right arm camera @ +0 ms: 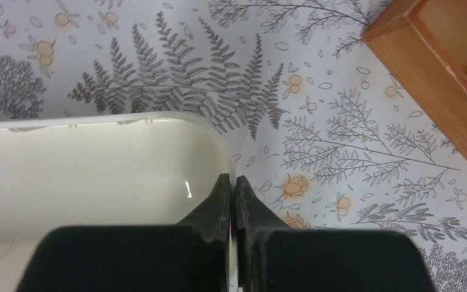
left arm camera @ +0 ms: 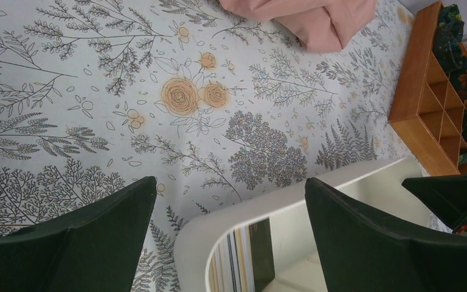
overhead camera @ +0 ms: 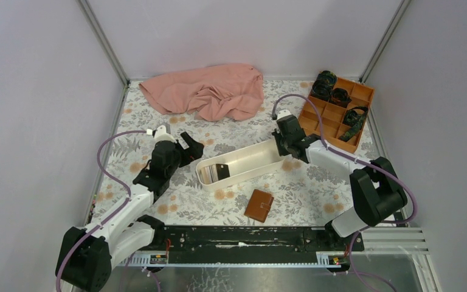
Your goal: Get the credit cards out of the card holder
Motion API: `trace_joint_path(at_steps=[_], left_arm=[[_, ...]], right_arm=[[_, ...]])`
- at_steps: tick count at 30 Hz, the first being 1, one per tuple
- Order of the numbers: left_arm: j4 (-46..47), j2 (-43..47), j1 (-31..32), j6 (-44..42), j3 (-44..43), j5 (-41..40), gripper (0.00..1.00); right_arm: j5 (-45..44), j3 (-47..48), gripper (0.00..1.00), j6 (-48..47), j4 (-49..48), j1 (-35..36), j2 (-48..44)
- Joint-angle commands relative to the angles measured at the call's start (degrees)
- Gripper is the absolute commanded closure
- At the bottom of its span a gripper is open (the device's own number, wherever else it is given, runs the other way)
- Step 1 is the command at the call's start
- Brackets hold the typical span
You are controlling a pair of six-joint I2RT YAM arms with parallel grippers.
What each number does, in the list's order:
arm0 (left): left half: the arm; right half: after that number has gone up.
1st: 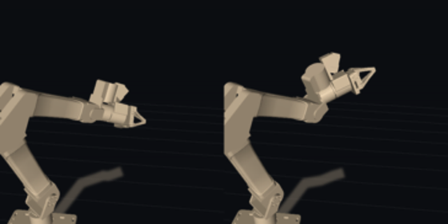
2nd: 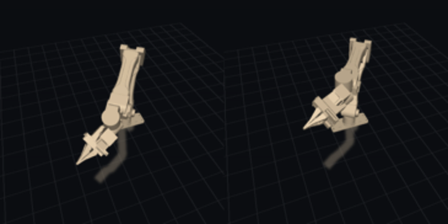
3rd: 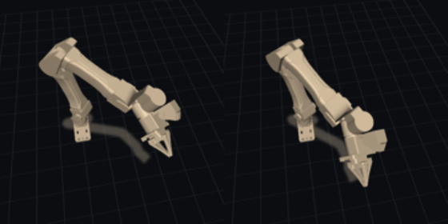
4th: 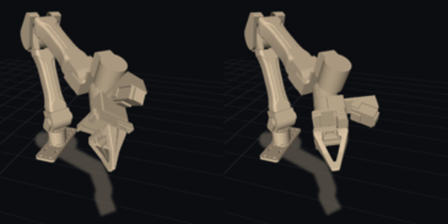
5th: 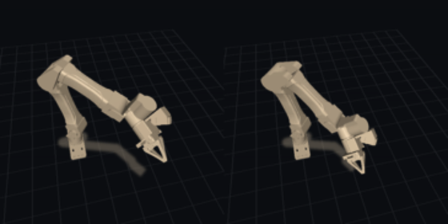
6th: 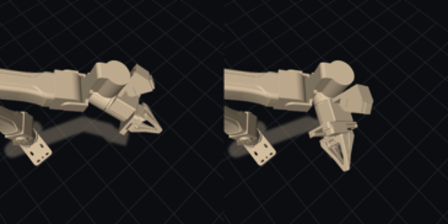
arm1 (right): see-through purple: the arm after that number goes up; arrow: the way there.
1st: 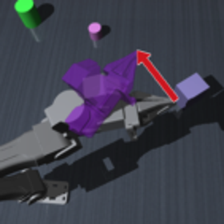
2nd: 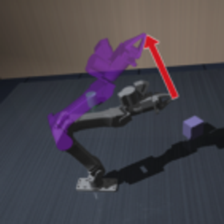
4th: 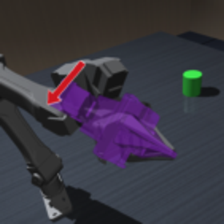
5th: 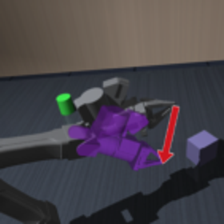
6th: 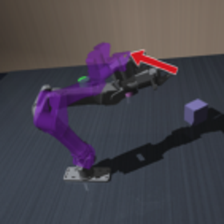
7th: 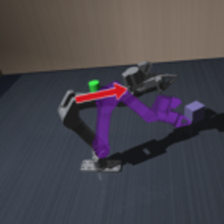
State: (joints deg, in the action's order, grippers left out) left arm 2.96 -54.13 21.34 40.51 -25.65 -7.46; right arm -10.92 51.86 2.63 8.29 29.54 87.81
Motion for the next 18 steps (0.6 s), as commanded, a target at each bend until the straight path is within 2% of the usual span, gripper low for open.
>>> trace_joint_path(at_steps=[1, 7, 11, 12, 15, 18], left_arm=[[0.73, -0.1, 0.19, -0.7, -1.95, 0.7, 0.0], [0.44, -0.1, 0.19, -0.69, -1.72, 0.48, 0.0], [0.2, -0.18, 0.19, -0.7, -1.63, 0.19, 0.0], [0.11, -0.05, 0.19, -0.7, -1.63, 0.26, 0.0], [0.11, 0.01, 0.19, -0.7, -1.53, 0.3, 0.0], [0.2, -0.08, 0.19, -0.58, -1.36, 0.28, 0.0]], right_arm=[[-6.26, 3.2, 1.0, 4.34, 0.91, -2.57, 2.13], [-9.97, 6.85, 1.0, 8.68, 1.69, -3.07, 4.45], [-8.54, 9.08, 1.0, 10.65, 2.06, -3.1, 5.85], [-7.95, 9.19, 0.96, 10.72, 1.75, -3.12, 5.7], [-5.98, 8.38, 0.63, 10.8, 0.11, -3.15, 3.88], [-3.92, 8.6, 0.46, 10.49, 0.9, -3.13, 1.51]])
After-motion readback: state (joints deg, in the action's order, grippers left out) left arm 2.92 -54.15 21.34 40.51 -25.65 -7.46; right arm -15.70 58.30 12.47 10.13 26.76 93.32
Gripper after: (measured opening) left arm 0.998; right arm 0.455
